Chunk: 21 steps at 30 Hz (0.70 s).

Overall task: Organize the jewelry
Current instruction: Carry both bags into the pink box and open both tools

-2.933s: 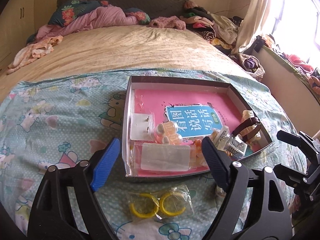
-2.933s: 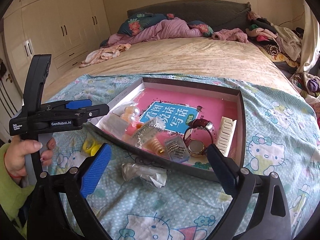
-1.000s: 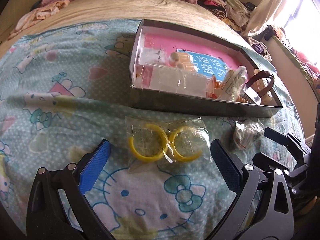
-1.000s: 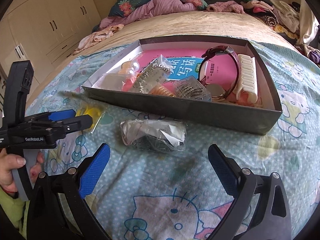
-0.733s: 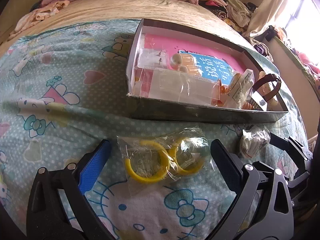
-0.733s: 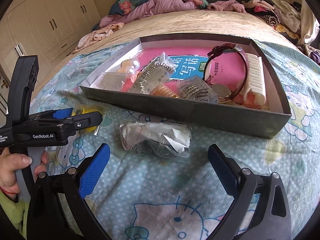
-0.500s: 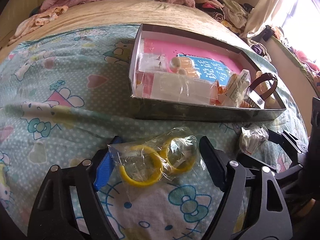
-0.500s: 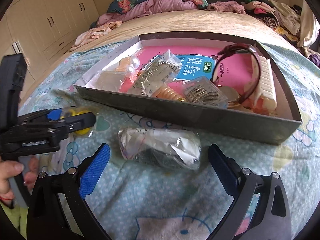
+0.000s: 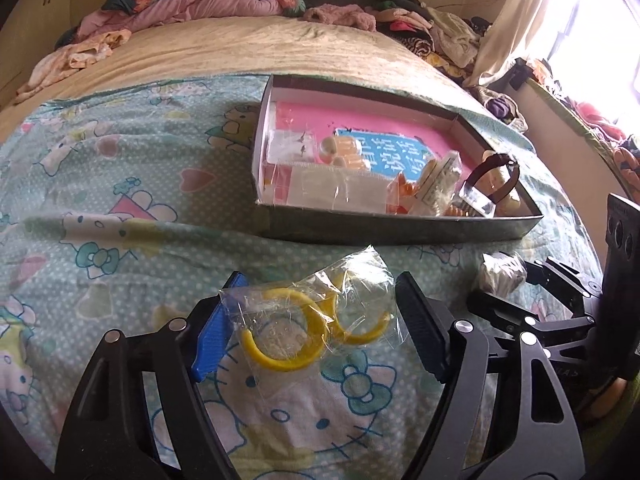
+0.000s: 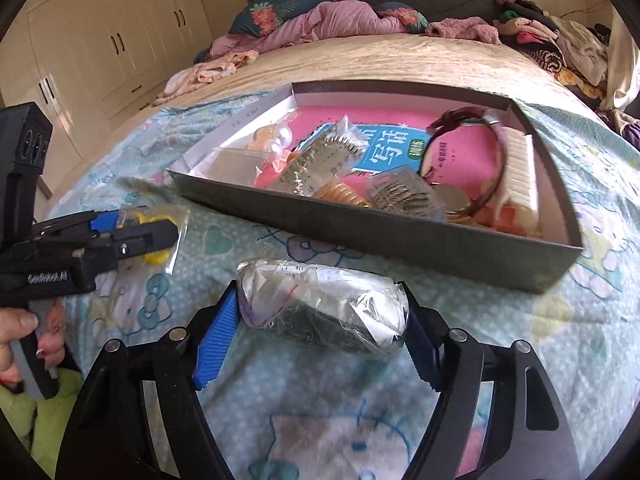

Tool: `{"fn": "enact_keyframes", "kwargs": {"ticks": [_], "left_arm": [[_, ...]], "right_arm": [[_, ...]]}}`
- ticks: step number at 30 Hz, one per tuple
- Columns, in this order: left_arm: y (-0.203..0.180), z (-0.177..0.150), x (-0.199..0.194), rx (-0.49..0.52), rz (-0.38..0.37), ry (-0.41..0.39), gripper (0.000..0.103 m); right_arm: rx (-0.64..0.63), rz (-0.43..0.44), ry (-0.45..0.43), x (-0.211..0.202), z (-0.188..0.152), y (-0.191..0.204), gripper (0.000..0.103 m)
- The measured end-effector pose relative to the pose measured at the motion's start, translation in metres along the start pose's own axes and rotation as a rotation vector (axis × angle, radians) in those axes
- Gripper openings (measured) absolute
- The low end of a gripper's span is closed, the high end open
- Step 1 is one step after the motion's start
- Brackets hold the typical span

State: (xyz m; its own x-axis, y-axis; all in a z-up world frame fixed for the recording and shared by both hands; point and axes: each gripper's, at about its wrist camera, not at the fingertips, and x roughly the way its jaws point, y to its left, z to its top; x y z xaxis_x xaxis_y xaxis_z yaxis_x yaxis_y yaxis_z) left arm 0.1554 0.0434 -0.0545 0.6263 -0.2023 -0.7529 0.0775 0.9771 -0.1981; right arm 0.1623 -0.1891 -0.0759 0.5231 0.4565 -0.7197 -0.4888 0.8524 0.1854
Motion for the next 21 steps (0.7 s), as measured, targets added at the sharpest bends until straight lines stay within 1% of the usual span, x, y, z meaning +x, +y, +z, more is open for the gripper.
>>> {"fn": "enact_keyframes", "kwargs": {"ticks": [8, 17, 21], "left_arm": [[-0.005, 0.012, -0.012, 0.009, 0.001, -0.042, 0.068], [-0.010, 0.038, -0.017, 0.036, 0.013, -0.088, 0.068], [-0.013, 0.048, -0.017, 0.051, 0.018, -0.103, 0.068]], "right_arm": [[0.013, -0.023, -0.072, -0.039, 0.009, -0.011, 0.074], [-0.003, -0.048, -0.130, -0.049, 0.029, -0.017, 0.074], [-0.008, -0.042, -0.142, -0.049, 0.037, -0.017, 0.074]]}}
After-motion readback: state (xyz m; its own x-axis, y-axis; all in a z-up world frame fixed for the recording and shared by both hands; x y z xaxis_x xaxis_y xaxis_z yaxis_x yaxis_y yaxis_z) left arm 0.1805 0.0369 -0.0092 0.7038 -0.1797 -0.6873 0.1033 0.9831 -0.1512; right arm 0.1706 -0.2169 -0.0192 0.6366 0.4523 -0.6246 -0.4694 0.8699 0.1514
